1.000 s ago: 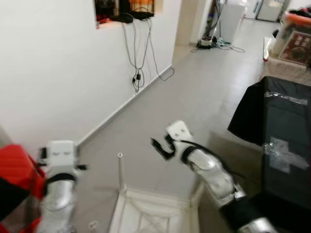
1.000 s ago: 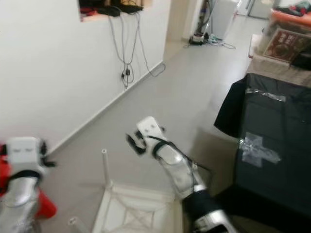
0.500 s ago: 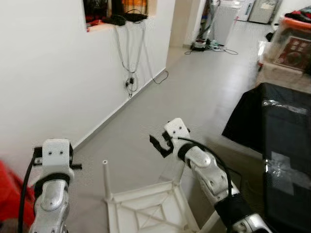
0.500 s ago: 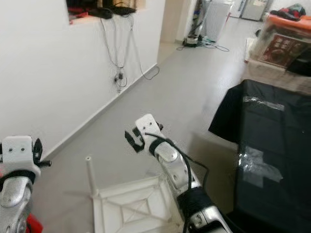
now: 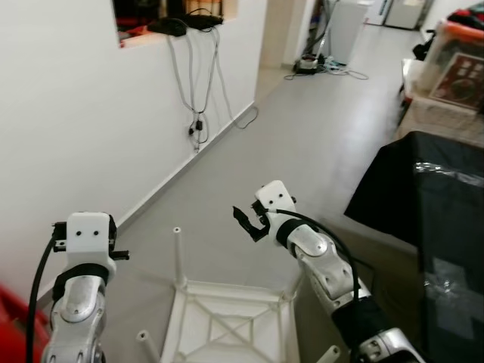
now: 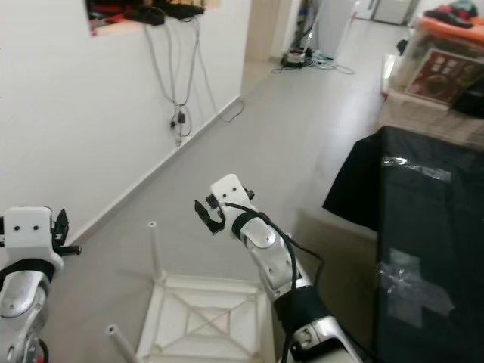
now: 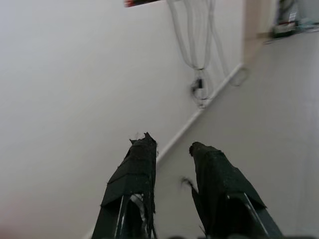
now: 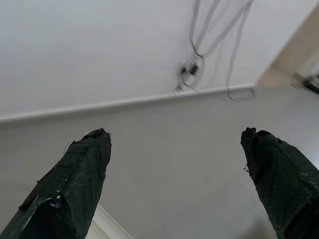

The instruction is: Building children table

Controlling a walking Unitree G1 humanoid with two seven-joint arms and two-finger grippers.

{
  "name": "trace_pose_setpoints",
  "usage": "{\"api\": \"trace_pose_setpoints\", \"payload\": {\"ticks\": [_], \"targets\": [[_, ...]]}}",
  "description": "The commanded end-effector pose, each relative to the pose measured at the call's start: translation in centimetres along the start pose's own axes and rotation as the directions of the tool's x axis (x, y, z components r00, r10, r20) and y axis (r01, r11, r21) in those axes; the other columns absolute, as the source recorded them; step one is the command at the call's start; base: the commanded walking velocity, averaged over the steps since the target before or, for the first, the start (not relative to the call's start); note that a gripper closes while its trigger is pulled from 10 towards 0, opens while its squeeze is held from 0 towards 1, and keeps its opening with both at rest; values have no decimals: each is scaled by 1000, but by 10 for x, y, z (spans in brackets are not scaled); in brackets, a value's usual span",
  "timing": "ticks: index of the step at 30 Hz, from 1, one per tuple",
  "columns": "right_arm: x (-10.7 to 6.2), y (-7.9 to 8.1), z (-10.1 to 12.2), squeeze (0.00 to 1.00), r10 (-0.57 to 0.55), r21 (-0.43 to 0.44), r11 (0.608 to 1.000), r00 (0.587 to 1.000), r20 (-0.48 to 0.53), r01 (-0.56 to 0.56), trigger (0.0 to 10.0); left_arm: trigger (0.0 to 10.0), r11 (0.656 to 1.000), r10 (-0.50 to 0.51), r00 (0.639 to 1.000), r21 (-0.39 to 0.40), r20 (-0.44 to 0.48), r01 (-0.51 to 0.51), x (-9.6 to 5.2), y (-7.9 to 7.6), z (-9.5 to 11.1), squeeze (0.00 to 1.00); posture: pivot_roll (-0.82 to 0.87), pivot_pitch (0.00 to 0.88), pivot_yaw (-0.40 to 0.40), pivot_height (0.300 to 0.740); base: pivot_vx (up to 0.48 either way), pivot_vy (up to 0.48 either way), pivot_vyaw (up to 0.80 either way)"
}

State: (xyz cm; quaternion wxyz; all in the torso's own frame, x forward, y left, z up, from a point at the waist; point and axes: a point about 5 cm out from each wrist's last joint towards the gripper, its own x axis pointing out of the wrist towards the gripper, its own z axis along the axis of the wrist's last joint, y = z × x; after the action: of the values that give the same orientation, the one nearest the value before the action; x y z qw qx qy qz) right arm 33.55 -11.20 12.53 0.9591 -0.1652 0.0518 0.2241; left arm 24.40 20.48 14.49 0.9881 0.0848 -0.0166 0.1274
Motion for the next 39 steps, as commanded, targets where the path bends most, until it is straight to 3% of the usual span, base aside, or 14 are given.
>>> {"api": "trace_pose_setpoints", "payload": {"ticks": [1, 39], "targets": [[2, 3, 5, 0, -1, 4, 1000, 1000, 19, 1, 10000, 10000, 1000, 21, 1000, 13, -5, -20, 1, 6, -1, 0, 55, 0, -82, 740, 296, 0, 0], [6, -2, 0, 0, -92, 40, 995, 996, -18, 93, 10000, 10000, 999, 33, 999, 40, -9, -32, 1, 15, -3, 0, 63, 0, -82, 740, 315, 0, 0]]}}
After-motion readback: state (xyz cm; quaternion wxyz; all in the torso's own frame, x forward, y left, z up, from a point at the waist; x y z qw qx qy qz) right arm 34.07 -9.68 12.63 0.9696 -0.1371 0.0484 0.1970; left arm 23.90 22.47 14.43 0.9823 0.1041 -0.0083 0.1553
